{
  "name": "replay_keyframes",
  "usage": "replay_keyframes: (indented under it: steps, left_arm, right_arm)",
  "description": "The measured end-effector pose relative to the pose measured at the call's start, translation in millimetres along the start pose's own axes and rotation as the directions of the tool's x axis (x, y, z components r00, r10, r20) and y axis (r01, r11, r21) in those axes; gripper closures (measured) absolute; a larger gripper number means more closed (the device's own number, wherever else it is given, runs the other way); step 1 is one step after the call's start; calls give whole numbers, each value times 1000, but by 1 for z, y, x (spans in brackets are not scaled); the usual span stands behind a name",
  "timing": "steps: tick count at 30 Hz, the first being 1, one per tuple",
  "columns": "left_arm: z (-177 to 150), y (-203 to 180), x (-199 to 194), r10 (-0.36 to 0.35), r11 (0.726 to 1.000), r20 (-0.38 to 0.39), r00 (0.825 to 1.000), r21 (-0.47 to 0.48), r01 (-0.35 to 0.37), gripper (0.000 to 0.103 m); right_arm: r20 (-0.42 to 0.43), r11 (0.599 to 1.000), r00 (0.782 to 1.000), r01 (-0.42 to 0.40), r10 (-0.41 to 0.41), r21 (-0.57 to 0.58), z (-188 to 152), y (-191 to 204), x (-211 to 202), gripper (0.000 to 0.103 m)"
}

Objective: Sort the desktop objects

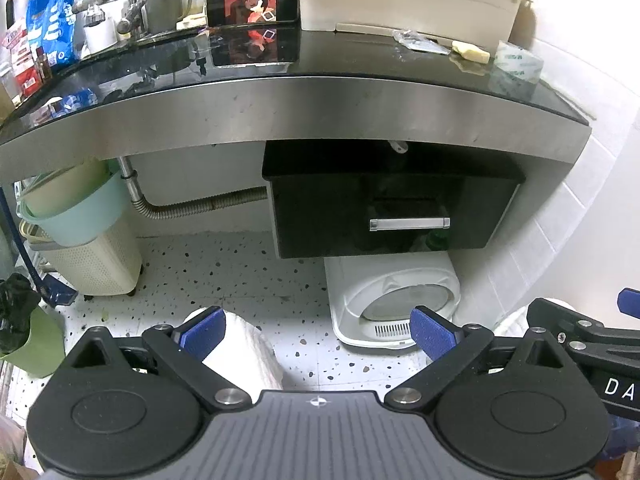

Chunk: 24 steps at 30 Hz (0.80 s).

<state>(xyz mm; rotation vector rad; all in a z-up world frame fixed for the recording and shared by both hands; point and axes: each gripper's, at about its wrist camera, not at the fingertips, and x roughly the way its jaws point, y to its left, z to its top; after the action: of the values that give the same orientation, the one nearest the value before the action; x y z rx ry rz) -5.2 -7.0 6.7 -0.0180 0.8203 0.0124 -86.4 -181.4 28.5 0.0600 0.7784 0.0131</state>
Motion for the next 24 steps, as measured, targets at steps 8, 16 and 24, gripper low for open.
replay_keyframes:
  steps: [8, 16, 24]
  left_arm:
    - [1, -1, -1, 4, 1000, 6, 1000, 2, -4, 4]
    - [1, -4, -2, 15, 1000, 14, 1000, 9, -15, 4]
    - [1, 4, -3, 8, 1000, 13, 1000, 14, -8, 4]
  right_arm:
    - [2, 1000, 1000, -2, 2, -4, 1, 1, 0, 0]
    - [6, 1000, 1000, -3, 3, -5, 1, 1, -1, 0]
    - [4, 1000, 1000, -6, 6, -3, 1, 0, -1, 0]
